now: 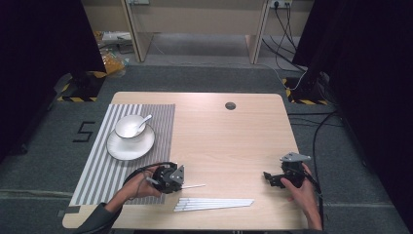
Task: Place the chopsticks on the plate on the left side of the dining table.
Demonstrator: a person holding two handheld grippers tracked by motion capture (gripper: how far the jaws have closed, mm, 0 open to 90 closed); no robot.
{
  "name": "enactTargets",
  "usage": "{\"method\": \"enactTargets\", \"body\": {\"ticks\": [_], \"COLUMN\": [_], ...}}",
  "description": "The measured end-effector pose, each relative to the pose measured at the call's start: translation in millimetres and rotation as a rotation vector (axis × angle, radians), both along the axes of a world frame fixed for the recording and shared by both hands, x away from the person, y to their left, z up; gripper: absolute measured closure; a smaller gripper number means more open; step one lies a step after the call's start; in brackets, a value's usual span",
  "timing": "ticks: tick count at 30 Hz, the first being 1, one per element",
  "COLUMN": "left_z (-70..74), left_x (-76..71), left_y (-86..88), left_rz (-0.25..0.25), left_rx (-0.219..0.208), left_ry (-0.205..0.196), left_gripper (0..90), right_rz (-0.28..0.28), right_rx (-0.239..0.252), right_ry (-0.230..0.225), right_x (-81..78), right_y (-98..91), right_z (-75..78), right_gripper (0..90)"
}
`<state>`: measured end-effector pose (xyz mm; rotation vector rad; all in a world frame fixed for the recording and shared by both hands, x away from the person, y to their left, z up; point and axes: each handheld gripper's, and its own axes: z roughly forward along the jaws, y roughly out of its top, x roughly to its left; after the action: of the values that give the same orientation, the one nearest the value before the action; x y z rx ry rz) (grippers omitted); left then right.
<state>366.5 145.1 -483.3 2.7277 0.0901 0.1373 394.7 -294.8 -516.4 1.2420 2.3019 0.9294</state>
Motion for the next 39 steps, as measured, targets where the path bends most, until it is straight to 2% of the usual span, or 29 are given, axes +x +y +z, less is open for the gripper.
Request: {"method": "enactTargets", "body": {"ticks": [3, 11, 16, 22, 30, 32, 36, 39], "left_z": [0.2, 3.6, 9.4, 8.3, 3.6, 4.0, 3.0, 2.9], "left_x": [-2.6, -3.0, -3.9, -4.4, -2.5, -1.1, 2.1, 3.2], "left_y": [0.3, 7.2, 20.1, 27.6, 20.5, 20.5, 22.9, 23.5], "left_rz": [-0.023, 0.014, 0.038, 0.080, 0.075, 0.078, 0.091, 0.094], "left_rx": [0.002, -0.007, 0.020, 0.049, 0.074, 0.086, 0.066, 0.063], "left_ry": [0.009, 0.004, 0.001, 0.030, 0.070, 0.070, 0.106, 0.113], "left_gripper": [84.9, 78.7, 76.8, 75.3, 77.5, 78.5, 81.3, 82.8], "right_rz": [0.000, 0.000, 0.000, 0.000, 0.000, 0.000, 0.000, 0.000], "right_rx": [0.000, 0.000, 0.000, 0.000, 0.000, 0.000, 0.000, 0.000], "right_ry": [0.000, 0.000, 0.000, 0.000, 0.000, 0.000, 0.000, 0.000], "right_x": [0.0, 0.0, 0.0, 0.0, 0.0, 0.0, 0.0, 0.0], "right_y": [0.0, 0.0, 0.0, 0.0, 0.0, 0.0, 0.0, 0.0], "right_z": [0.0, 0.0, 0.0, 0.0, 0.0, 0.0, 0.0, 0.0], "right_gripper": [0.3, 0.3, 0.4, 0.3, 0.3, 0.3, 0.4, 0.3]}}
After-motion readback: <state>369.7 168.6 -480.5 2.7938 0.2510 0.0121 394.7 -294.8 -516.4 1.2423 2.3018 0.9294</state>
